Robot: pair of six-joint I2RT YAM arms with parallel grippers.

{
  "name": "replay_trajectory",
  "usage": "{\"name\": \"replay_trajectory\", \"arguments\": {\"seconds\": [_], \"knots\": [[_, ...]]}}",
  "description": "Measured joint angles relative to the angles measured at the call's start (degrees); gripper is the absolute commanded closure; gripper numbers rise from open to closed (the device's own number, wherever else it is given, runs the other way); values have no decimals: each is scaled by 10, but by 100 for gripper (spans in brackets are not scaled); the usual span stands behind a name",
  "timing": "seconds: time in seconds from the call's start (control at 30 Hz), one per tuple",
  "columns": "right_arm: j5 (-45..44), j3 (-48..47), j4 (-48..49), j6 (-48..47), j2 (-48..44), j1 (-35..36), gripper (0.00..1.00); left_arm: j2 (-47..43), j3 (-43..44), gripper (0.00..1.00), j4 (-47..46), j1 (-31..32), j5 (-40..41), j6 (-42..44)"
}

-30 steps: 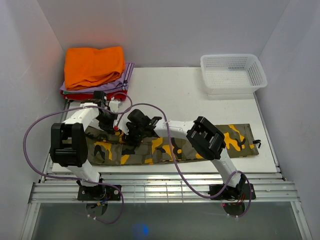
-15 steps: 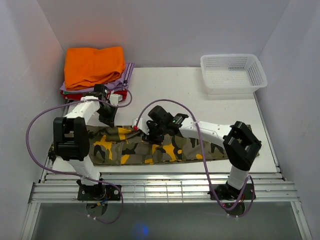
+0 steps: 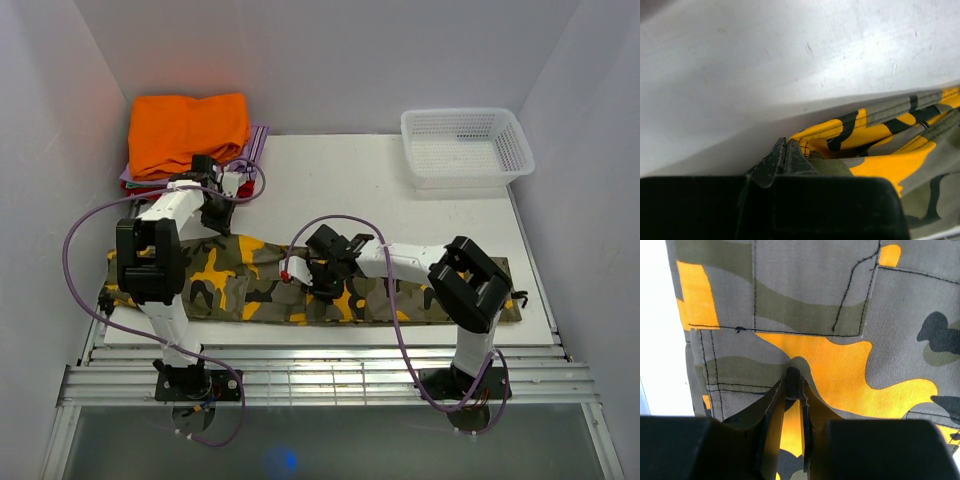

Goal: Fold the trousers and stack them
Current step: Fold the trousers

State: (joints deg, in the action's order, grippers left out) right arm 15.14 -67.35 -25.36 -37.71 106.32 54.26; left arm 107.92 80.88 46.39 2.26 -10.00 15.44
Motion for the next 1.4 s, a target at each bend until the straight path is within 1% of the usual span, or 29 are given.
{"name": "replay_trajectory", "arguments": {"seconds": [0.13, 0.17, 0.23, 0.27, 0.3, 0.37, 0.4, 0.43, 0.5, 0.53, 0.57, 0.6, 0.63, 0.67, 0.77, 0.83, 0.9, 1.0, 1.1, 1.23, 1.27, 1.33, 1.4], "knots": [[3, 23, 22, -7, -14, 0, 79, 15, 0, 100, -47, 2, 16, 2], [4, 28, 28, -9, -17, 0, 79, 18, 0, 93, -58, 3, 17, 2], [6, 35, 35, -13, -21, 0, 79, 26, 4, 71, -80, 3, 16, 3], [7, 38, 38, -15, -23, 0, 79, 33, 10, 51, -88, 3, 17, 3], [7, 39, 40, -16, -24, 0, 79, 40, 17, 45, -101, 3, 17, 6], [7, 39, 40, -17, -24, 0, 78, 46, 38, 36, -123, -1, 18, 2], [7, 39, 40, -17, -24, 0, 76, 45, 50, 31, -130, -5, 16, -1], [7, 37, 40, -16, -24, 0, 71, 44, 63, 28, -134, -8, 13, -1], [5, 33, 36, -11, -25, -1, 65, 37, 89, 27, -143, -18, 4, -5], [4, 30, 30, -6, -25, -2, 59, 29, 96, 27, -143, -24, -6, -5], [4, 30, 27, -3, -25, -3, 55, 19, 101, 28, -139, -31, -20, -5], [7, 26, 16, 3, -26, -10, 54, 6, 103, 29, -132, -39, -36, -5], [12, 24, 3, 10, -27, -15, 52, -8, 103, 34, -121, -46, -56, -5], [19, 22, -10, 17, -29, -23, 52, -24, 99, 35, -109, -53, -78, -6], [45, 15, -66, 41, -39, -73, 47, -92, 48, 39, -90, -68, -151, -6], [70, 2, -104, 52, -45, -132, 46, -132, -6, 40, -86, -66, -207, -14], [98, -20, -132, 63, -47, -195, 46, -149, -53, 40, -84, -63, -265, -32], [146, -43, -165, 73, -47, -276, 46, -132, -111, 38, -113, -57, -342, -78], [181, -38, -192, 75, -41, -332, 46, -98, -165, 37, -182, -56, -392, -150], [197, 5, -219, 67, -9, -415, 47, -48, -209, 38, -278, -56, -413, -238], [195, 17, -224, 62, 1, -436, 47, -32, -215, 38, -301, -56, -413, -256], [222, 29, -247, 59, 11, -480, 47, 2, -224, 39, -339, -57, -411, -287], [224, 34, -263, 54, 15, -517, 47, 26, -224, 38, -370, -59, -425, -324]]}}
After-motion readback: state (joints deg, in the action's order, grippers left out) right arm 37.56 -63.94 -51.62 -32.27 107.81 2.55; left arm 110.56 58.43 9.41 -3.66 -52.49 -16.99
